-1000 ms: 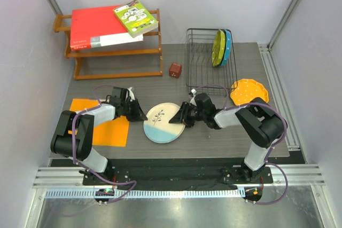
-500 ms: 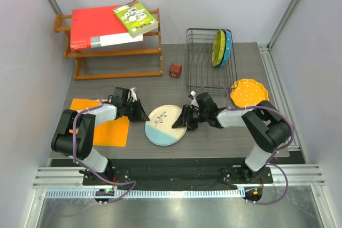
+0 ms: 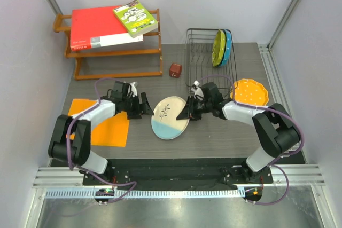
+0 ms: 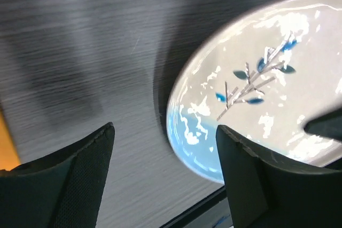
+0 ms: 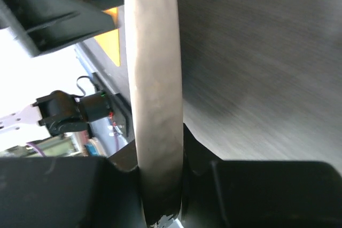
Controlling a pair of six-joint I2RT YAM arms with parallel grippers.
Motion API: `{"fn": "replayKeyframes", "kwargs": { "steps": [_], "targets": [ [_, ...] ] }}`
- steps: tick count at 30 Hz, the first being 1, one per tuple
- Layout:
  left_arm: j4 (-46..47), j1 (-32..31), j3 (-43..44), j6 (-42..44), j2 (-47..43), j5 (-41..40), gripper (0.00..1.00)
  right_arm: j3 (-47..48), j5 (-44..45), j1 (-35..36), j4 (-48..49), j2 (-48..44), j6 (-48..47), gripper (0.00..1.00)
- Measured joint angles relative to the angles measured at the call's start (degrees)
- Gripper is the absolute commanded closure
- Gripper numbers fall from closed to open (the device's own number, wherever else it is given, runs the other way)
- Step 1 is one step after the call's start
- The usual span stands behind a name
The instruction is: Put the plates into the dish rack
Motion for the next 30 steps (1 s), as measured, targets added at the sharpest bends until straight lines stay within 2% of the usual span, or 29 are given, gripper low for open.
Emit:
{"fn": "replayKeyframes", "kwargs": {
  "steps": [1, 5, 7, 10, 13, 19, 30],
  "targets": [
    [-1.9, 0.0, 0.7, 0.7, -1.4, -0.9, 0.01, 1.7, 0.0, -0.7, -2.8, 0.0, -2.0, 0.99],
    [-7.6, 0.0, 7.3, 4.5, -10.1, -6.0, 0.01, 13.9, 1.5, -3.8, -19.3, 0.2, -12.0, 0.99],
    [-8.4, 0.0, 11.2, 7.1, -14.7, -9.6, 0.00, 23.7, 2.9, -5.4, -28.3, 0.4, -18.0, 0.99],
    [-8.5, -0.4, 14.5, 11.1, -20.5, -16.4, 0.00, 37.0, 5.1, -7.6, -34.4, 0.4, -23.2, 0.99],
    [-9.2, -0.9, 14.8, 14.3, -24.0, -22.1, 0.01, 48.2, 9.2, -9.4, -36.0, 0.4, -26.5, 0.99],
    [-11.4, -1.1, 12.9, 16.9, -25.5, -24.4, 0.01, 58.4, 23.2, -10.4, -35.9, 1.4, -32.1, 0.99],
    [-12.5, -1.3, 11.5, 16.7, -26.4, -23.1, 0.01, 71.8, 58.2, -9.5, -33.7, 19.4, -36.3, 0.99]
  ]
}}
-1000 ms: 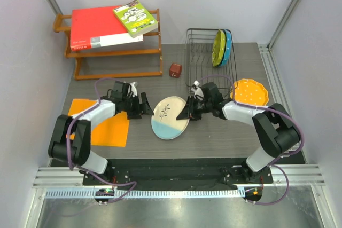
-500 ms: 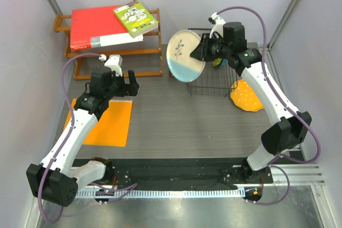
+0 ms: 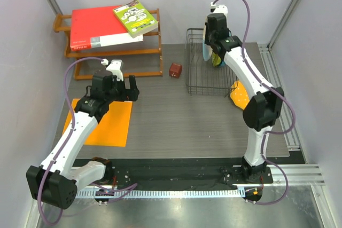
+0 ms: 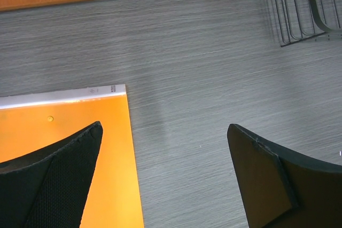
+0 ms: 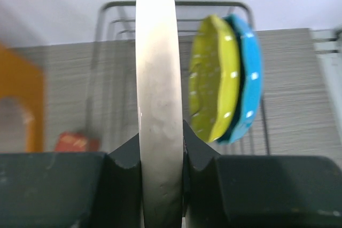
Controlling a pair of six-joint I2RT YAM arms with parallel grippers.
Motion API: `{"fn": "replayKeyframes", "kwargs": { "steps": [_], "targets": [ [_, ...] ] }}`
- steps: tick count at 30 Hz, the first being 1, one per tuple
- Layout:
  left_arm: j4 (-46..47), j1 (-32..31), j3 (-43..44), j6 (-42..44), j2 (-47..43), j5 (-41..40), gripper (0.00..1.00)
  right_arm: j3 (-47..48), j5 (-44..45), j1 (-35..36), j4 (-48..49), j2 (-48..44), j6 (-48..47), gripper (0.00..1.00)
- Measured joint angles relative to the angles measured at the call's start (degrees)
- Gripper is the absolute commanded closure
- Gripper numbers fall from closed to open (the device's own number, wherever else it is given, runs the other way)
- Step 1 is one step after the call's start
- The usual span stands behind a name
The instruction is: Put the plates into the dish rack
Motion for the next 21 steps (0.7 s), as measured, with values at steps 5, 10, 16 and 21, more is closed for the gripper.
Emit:
{"fn": "replayKeyframes", "kwargs": {
  "steps": [5, 10, 16, 21],
  "targets": [
    [0.2, -0.1, -1.0, 0.0, -1.0, 0.1, 0.00, 4.9, 9.7, -0.2, 0.4, 7.1, -2.4, 0.99],
    [0.5, -0.2, -2.9, -0.9, -2.3, 0.6, 0.01, 7.3, 12.6, -0.1, 0.7, 10.1, -4.0, 0.99],
    [0.5, -0.2, -4.0, -1.2, -2.5, 1.7, 0.01, 8.7, 13.3, -0.6, 1.7, 11.3, -4.6, 0.99],
    [0.5, -0.2, -4.0, -1.3, -2.4, 2.0, 0.00, 10.2, 12.8, -1.6, 2.5, 13.3, -4.7, 0.99]
  ]
}}
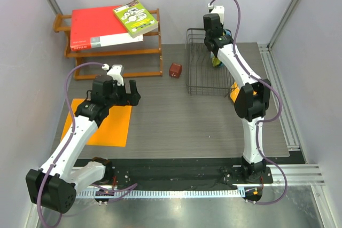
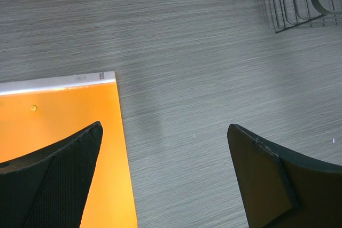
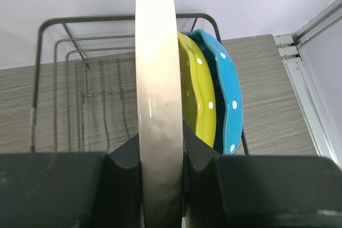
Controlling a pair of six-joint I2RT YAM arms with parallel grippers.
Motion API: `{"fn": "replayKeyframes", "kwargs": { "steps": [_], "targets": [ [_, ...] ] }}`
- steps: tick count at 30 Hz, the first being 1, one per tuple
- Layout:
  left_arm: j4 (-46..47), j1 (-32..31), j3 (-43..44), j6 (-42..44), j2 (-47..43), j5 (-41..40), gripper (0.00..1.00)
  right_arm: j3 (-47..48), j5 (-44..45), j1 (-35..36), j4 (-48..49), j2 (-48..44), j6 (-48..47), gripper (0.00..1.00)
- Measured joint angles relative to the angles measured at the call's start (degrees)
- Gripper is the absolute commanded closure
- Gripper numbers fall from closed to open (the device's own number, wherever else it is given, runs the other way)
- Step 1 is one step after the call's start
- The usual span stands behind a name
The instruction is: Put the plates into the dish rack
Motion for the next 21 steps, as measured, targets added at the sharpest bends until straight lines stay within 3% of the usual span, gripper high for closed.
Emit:
{"fn": "replayKeyframes", "kwargs": {
  "steps": [15, 16, 19, 21],
  "targets": [
    [0.9, 0.1, -1.7, -0.2, 1.5, 0.5, 0.01, 4.0, -5.5, -3.1, 0.5, 9.7, -0.9, 0.96],
    [0.9, 0.1, -1.9, -0.2, 1.5, 0.5, 0.00, 4.0, -5.8, -3.1, 0.5, 10.2, -1.0, 0.72],
    [0.9, 0.3, -2.1, -0.1, 1.5, 0.3, 0.01, 4.0, -6.0, -3.1, 0.3, 11.4, -1.2, 0.37],
    [1.1, 0.3, -2.3, -0.1, 1.5, -0.3, 0.01, 4.1, -5.8, -3.0, 0.5, 11.4, -1.5, 0.30]
  ]
}}
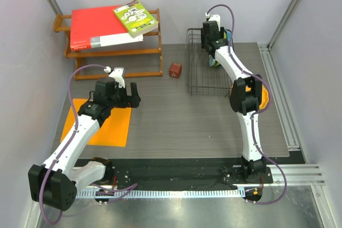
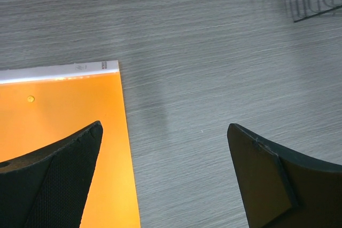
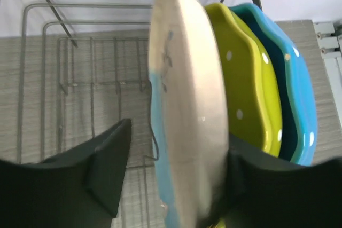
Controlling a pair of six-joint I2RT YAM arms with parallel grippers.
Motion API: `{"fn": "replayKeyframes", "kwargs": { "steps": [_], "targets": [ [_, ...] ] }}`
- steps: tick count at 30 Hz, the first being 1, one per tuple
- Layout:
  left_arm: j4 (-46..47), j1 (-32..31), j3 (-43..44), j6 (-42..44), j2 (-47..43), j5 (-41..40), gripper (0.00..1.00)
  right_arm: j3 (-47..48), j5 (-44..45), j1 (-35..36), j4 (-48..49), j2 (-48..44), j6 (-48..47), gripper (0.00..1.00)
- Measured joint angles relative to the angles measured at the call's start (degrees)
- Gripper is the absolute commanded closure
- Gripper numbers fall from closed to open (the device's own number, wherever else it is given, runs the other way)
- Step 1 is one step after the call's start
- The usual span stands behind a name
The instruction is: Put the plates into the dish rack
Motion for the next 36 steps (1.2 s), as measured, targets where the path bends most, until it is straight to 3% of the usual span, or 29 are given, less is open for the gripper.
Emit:
{"fn": "replayKeyframes", "kwargs": {
  "steps": [5, 11, 16, 18, 20, 23, 29, 36],
  "targets": [
    [0.2, 0.1, -1.1, 0.2, -0.1, -1.1, 0.00, -3.4, -0.1, 0.3, 0.9, -4.4, -0.7, 0.24],
    [0.2, 0.1, -1.6, 0.0, -1.4, -1.3, 0.00, -18.3, -1.1, -0.8, -0.1, -23.7, -1.4, 0.24],
    [0.3, 0.1, -1.6, -0.1, -2.1, -1.2, 0.01, -30.6, -9.0, -9.6, -1.0, -42.6, -2.0, 0.40],
    [0.3, 0.1, -1.6, -0.3, -2.3, -1.1, 0.01, -36.0, -13.8, -17.2, -1.6, -47.7, -3.4, 0.61],
    [0.3, 0.1, -1.7, -0.5, -2.4, -0.8, 0.01, -39.6, -16.4, -22.1, -2.3, -48.7, -5.4, 0.86],
    [0.3, 0.1, -1.9, -1.3, -2.6, -0.1, 0.01, -45.4, -21.2, -27.8, -4.9, -45.8, -9.8, 0.95],
    [0.3, 0.2, -1.9, -1.5, -2.6, 0.5, 0.01, -54.5, -31.0, -31.6, -11.5, -35.2, -22.0, 0.99],
    [0.2, 2.2, -2.1, -1.6, -2.6, 0.3, 0.01, -55.9, -35.8, -32.1, -14.4, -34.1, -29.5, 0.99]
  ]
}}
